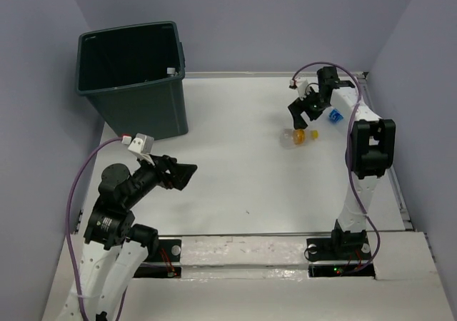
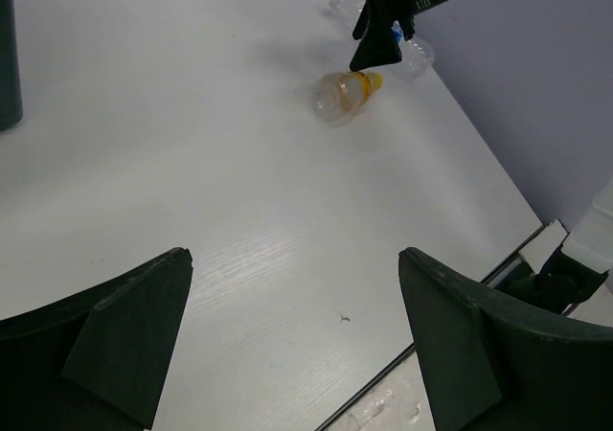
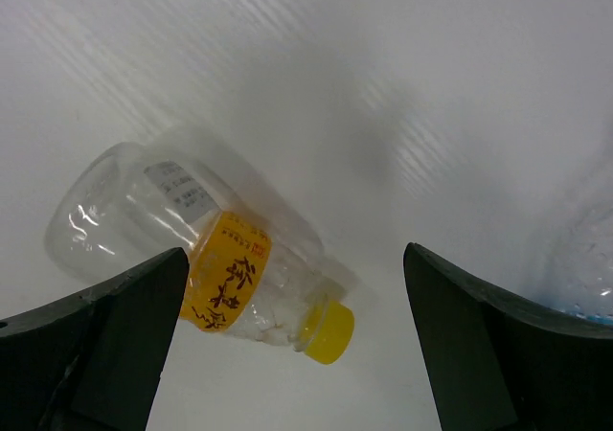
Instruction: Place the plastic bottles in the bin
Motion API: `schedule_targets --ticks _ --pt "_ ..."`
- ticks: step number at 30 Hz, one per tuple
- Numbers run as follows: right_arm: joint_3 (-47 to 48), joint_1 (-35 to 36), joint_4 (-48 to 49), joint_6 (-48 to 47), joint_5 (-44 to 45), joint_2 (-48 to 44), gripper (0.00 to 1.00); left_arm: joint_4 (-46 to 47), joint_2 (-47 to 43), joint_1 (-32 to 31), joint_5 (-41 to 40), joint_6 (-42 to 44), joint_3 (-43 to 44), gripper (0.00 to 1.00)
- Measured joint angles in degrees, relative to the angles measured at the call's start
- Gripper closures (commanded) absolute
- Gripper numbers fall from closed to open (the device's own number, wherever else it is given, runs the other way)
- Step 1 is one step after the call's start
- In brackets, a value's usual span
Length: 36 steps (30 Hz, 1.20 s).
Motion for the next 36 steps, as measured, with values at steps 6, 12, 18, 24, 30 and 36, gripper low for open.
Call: schedule_targets --ticks 6,12,18,24,30,36 --pt "-2.67 0.5 0.15 1.86 -1.81 -3.41 0.11 0.55 1.25 0.0 0.9 0.04 -0.33 0.01" --pt "-15.54 1.25 11.74 17.25 1.29 -18.03 0.08 0.74 0.28 -0.17 1.16 0.02 -1.16 0.01" --pt "-33.68 2.45 22.03 43.78 19.98 -38.71 0.02 0.81 -2.82 -2.14 0.94 -0.02 -1.2 0.01" --pt "-46.29 2.45 23.3 57.75 25.79 -41.33 0.01 0.81 -4.94 -4.13 0.72 -0.07 -1.22 0.01" --pt "-47.15 2.49 29.18 66.88 22.58 -30.88 0.0 0.85 -6.05 -4.48 0.5 -0.09 -1.36 0.01" --pt "-42.53 2.73 35.82 75.17 20.17 -20.63 0.0 0.92 -6.1 -4.48 0.55 -0.09 -1.49 0.01"
